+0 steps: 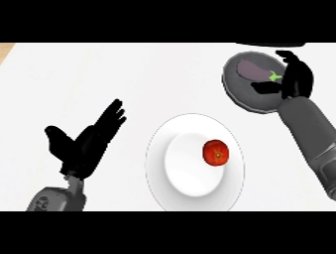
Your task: Pick the eggplant from the plate and place it in the pan
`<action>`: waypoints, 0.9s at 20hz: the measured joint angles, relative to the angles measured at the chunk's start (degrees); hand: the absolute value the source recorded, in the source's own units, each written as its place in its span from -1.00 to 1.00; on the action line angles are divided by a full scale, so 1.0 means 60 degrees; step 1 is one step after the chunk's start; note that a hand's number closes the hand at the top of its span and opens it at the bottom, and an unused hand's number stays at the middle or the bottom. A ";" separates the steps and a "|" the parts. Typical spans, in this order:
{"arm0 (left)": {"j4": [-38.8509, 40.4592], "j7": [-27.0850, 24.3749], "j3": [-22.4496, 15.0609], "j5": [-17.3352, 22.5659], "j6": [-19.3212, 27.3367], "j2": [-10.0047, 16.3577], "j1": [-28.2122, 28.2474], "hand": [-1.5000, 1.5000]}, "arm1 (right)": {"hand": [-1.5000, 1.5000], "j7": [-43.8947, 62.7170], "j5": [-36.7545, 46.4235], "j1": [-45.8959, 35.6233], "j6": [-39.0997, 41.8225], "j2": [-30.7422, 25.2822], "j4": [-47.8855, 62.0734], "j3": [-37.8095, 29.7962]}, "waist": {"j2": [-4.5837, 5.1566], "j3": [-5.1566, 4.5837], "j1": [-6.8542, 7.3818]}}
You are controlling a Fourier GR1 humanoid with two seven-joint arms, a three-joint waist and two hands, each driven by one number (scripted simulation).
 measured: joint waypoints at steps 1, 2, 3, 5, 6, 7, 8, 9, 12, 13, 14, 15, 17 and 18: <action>0.0027 0.0011 -0.0015 -0.0041 0.0049 -0.0035 -0.0031 0.00 | -1.00 -0.0358 -0.0249 0.0032 0.0002 0.0077 -0.0139 -0.0215 | 0.0002 0.0005 -0.0015; 0.0037 -0.0008 0.0020 -0.0005 0.0017 -0.0023 -0.0023 0.00 | -1.00 -0.0721 -0.0547 0.0059 0.0076 0.0093 -0.0304 -0.0473 | 0.0002 0.0010 -0.0030; 0.0026 -0.0010 0.0027 -0.0007 0.0002 -0.0007 -0.0022 0.00 | -1.00 -0.1082 -0.0849 0.0106 0.0124 0.0116 -0.0458 -0.0738 | -0.0004 0.0013 -0.0048; 0.0069 -0.0042 0.0087 0.0046 -0.0018 -0.0008 0.0042 0.00 | -1.00 -0.1749 -0.1478 0.0186 0.0393 0.0114 -0.0705 -0.1281 | -0.0018 0.0013 -0.0088; 0.0085 -0.0044 0.0100 0.0025 -0.0011 0.0001 0.0022 0.00 | -1.00 -0.2010 -0.1786 0.0182 0.0622 0.0065 -0.0771 -0.1548 | -0.0020 0.0014 -0.0101; 0.0052 -0.0040 0.0102 0.0024 -0.0006 0.0000 0.0049 0.00 | -1.00 -0.2290 -0.2075 0.0240 0.0842 0.0039 -0.0792 -0.1800 | -0.0033 0.0010 -0.0112; 0.0061 -0.0009 0.0153 0.0054 -0.0038 0.0045 0.0025 0.00 | -1.00 -0.2546 -0.2340 0.0297 0.1133 -0.0045 -0.0777 -0.2034 | -0.0034 0.0008 -0.0124; 0.0149 -0.0131 0.0143 0.0019 -0.0056 0.0021 0.0077 0.00 | -1.00 -0.2770 -0.2614 0.0342 0.1415 -0.0107 -0.0765 -0.2274 | -0.0038 0.0006 -0.0147; 0.0059 -0.0142 0.0154 -0.0008 -0.0045 0.0036 0.0185 0.00 | -1.00 -0.3457 -0.3237 0.0639 0.2504 -0.0371 -0.0557 -0.2797 | -0.0076 -0.0004 -0.0194; 0.0059 -0.0150 0.0198 0.0009 -0.0087 0.0086 0.0205 0.00 | -1.00 -0.3662 -0.3404 0.0747 0.2936 -0.0512 -0.0471 -0.2934 | -0.0083 -0.0004 -0.0212; 0.0018 -0.0146 0.0194 0.0000 -0.0045 0.0054 0.0286 0.00 | -1.00 -0.3831 -0.3507 0.0817 0.3321 -0.0623 -0.0368 -0.3007 | -0.0101 -0.0007 -0.0233; 0.0053 -0.0128 0.0237 0.0011 -0.0058 0.0070 0.0247 0.00 | -1.00 -0.4040 -0.3594 0.0954 0.3755 -0.0749 -0.0285 -0.3060 | -0.0118 -0.0012 -0.0273; 0.0097 -0.0132 0.0290 0.0016 -0.0066 0.0054 0.0210 0.00 | -1.00 -0.4372 -0.3732 0.1090 0.4428 -0.0909 -0.0136 -0.3134 | -0.0146 -0.0017 -0.0329; 0.0063 -0.0124 0.0348 0.0049 -0.0100 0.0103 0.0264 0.00 | -1.00 -0.4593 -0.3771 0.1238 0.4808 -0.1012 -0.0072 -0.3142 | -0.0161 -0.0021 -0.0348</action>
